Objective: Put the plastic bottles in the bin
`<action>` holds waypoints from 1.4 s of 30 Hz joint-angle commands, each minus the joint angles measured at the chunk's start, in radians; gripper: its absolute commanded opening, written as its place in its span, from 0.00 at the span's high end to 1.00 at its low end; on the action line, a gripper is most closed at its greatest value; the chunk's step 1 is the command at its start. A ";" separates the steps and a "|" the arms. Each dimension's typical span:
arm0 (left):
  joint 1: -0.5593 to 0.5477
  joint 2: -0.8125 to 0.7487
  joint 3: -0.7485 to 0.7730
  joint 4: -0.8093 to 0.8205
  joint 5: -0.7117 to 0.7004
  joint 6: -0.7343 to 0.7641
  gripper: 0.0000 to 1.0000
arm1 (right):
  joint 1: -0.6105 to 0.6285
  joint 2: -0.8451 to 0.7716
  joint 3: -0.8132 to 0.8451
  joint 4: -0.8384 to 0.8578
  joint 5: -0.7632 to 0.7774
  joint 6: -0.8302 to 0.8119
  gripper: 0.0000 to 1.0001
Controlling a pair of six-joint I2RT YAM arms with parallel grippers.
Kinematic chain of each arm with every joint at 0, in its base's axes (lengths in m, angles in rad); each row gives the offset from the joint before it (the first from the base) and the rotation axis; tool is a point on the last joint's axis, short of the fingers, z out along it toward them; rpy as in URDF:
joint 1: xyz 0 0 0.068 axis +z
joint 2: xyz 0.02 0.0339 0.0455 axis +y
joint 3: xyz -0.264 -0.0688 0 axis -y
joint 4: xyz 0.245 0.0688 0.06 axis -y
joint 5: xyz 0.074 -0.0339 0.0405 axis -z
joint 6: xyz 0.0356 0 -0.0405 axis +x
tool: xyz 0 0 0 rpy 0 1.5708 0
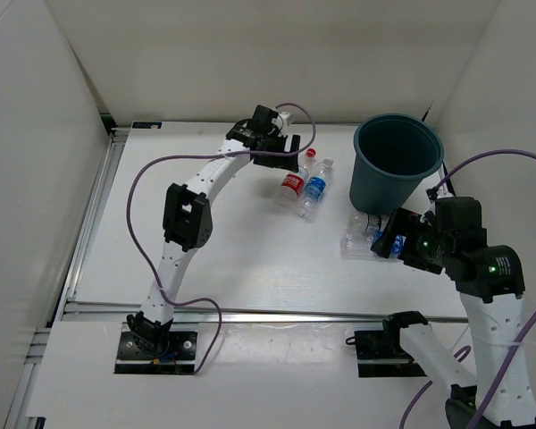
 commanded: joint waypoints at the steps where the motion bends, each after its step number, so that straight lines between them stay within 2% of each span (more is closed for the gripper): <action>1: -0.004 0.009 0.050 0.068 -0.056 0.047 0.01 | 0.005 0.019 0.043 -0.018 0.033 0.024 0.01; 13: -0.013 0.098 0.102 0.143 -0.002 -0.029 0.01 | 0.005 0.068 0.147 -0.090 0.089 0.043 0.01; 26: -0.062 0.127 0.058 0.182 0.067 -0.039 0.01 | 0.005 0.097 0.165 -0.119 0.118 0.043 0.01; 42: -0.044 0.137 -0.041 0.182 0.079 -0.039 0.30 | 0.005 0.088 0.174 -0.152 0.148 0.052 0.01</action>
